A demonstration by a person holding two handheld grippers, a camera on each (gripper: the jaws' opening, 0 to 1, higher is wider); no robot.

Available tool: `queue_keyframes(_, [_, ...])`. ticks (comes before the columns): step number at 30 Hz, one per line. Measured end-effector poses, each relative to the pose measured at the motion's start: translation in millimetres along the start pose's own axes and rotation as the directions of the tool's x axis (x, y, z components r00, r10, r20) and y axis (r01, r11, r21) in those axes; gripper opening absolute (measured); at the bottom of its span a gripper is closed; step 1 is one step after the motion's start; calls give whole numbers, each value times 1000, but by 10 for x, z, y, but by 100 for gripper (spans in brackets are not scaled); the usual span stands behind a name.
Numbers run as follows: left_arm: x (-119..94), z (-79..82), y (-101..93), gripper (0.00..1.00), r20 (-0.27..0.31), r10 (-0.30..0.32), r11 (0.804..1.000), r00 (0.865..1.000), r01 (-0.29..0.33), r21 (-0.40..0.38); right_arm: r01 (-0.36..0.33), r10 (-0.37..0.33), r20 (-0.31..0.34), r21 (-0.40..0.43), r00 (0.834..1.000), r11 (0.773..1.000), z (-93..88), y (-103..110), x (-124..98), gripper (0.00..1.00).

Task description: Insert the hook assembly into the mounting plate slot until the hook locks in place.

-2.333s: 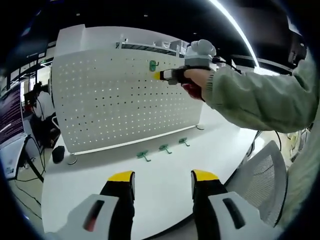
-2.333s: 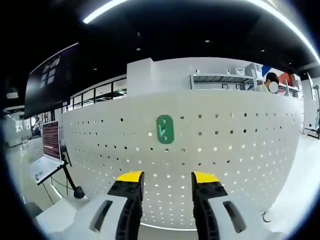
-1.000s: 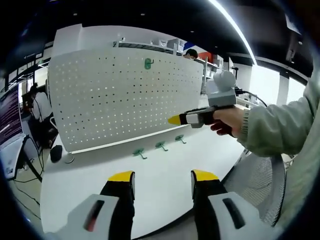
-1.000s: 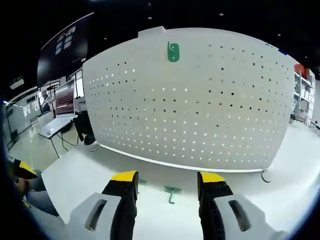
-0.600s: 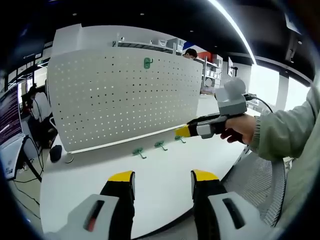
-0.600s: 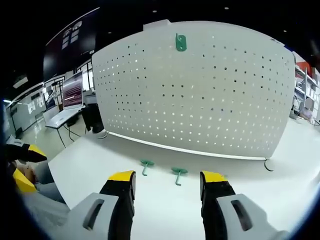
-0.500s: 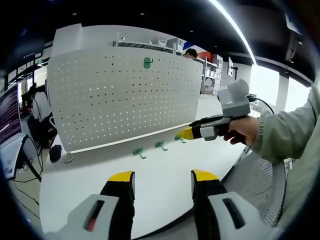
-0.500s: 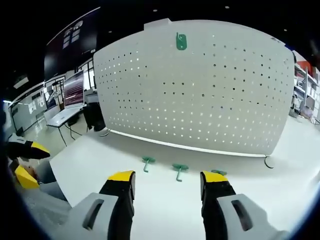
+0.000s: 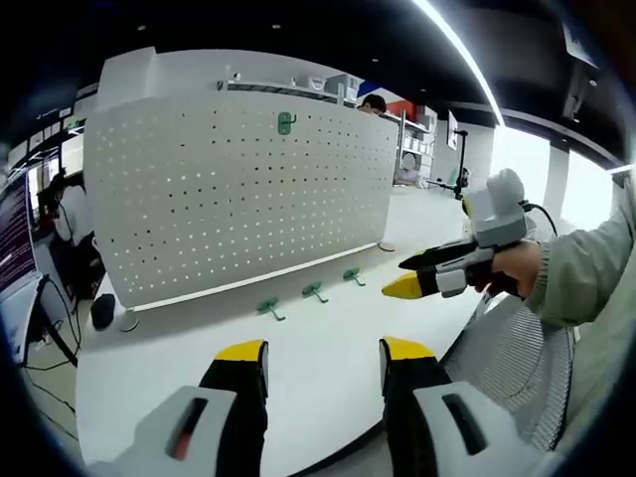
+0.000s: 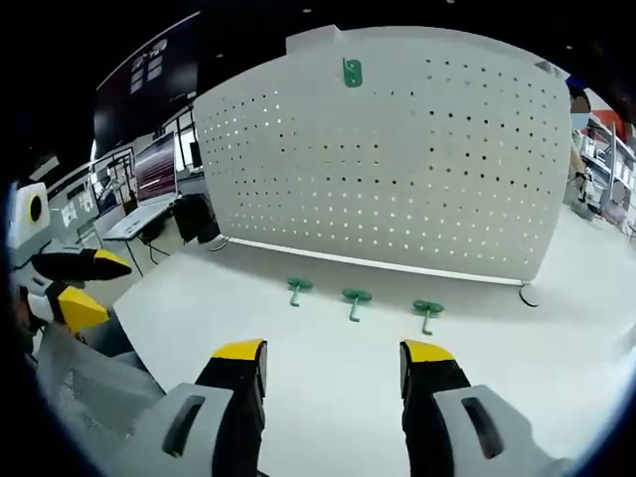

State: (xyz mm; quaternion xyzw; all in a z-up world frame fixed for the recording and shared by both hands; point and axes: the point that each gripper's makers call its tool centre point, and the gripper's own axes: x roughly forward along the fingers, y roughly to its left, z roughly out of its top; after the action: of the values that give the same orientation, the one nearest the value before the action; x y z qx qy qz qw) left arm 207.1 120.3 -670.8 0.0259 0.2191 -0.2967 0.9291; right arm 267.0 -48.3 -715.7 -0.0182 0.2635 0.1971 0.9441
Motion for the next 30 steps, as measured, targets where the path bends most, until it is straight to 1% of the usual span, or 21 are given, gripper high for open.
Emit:
queue_keyframes(10, [51,-6,19,46,-9,-1,1000,1000,1,0,-24,24,-5,23,1000,999,-43,13,-133,52])
queue_keyframes(13, [68,-8,13,46,-11,-3,1000,1000,3,0,-20,21,-13,33,1000,999,-85,-8,-152,52])
queue_keyframes(19, [100,4,-5,46,-12,-9,1000,1000,9,4,-17,17,-7,52,1000,998,-98,-42,-217,52])
queue_keyframes(22, [114,8,-7,46,-13,-10,1000,1000,11,3,-16,17,-5,51,1000,999,-105,-36,-267,52])
queue_keyframes(30, [143,8,1,46,-18,-13,1000,1000,14,4,-18,19,-16,79,1000,997,-185,-41,-357,53])
